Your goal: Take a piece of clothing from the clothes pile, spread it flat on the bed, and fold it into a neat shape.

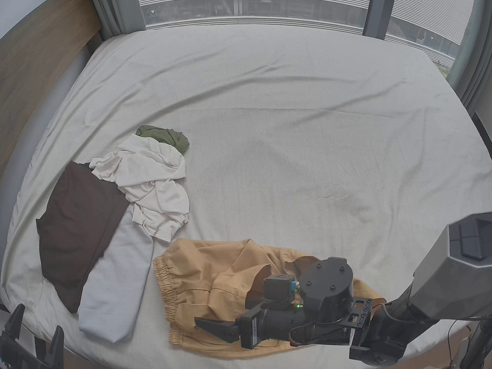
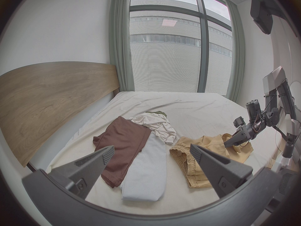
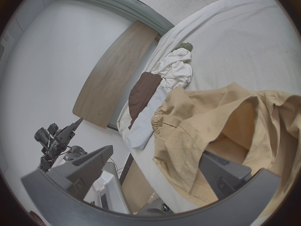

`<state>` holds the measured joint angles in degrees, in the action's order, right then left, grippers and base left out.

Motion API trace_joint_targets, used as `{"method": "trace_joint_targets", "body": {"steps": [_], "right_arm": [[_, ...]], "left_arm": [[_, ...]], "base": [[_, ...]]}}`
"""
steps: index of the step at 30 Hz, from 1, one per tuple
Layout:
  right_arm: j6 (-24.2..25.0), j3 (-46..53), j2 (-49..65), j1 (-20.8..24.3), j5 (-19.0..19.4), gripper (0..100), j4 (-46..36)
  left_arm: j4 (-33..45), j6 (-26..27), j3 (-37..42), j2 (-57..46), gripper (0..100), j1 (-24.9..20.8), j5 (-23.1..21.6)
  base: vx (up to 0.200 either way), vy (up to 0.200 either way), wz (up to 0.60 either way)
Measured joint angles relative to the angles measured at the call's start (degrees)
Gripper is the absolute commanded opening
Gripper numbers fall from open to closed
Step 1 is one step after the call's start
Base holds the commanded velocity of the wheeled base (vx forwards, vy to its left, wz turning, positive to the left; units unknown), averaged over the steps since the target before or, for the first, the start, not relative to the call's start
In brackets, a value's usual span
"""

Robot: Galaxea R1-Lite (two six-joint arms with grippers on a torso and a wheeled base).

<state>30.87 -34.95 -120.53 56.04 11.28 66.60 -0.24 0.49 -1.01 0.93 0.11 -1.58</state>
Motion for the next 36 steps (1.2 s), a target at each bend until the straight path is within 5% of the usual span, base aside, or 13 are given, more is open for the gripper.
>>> {"method": "trace_joint_targets", "body": {"steps": [32,33,36], "right_arm": [[-0.52,-7.38,-7.2,-1.05,-1.67,100,0.93],[-0.52,-7.5,-7.39,-1.05,-1.71,0,1.17],[-0.57,-7.74,-7.92,-1.16,-1.71,0,2.67]], "left_arm": [[0.0,-0.05,0.0,0.0,100,-0.01,0.02],[0.0,-0.05,0.0,0.0,100,-0.01,0.0],[0.0,-0.05,0.0,0.0,100,0.0,0.0]], "base": [[0.0,0.0,0.0],[0.0,0.0,0.0],[0.0,0.0,0.0]]}}
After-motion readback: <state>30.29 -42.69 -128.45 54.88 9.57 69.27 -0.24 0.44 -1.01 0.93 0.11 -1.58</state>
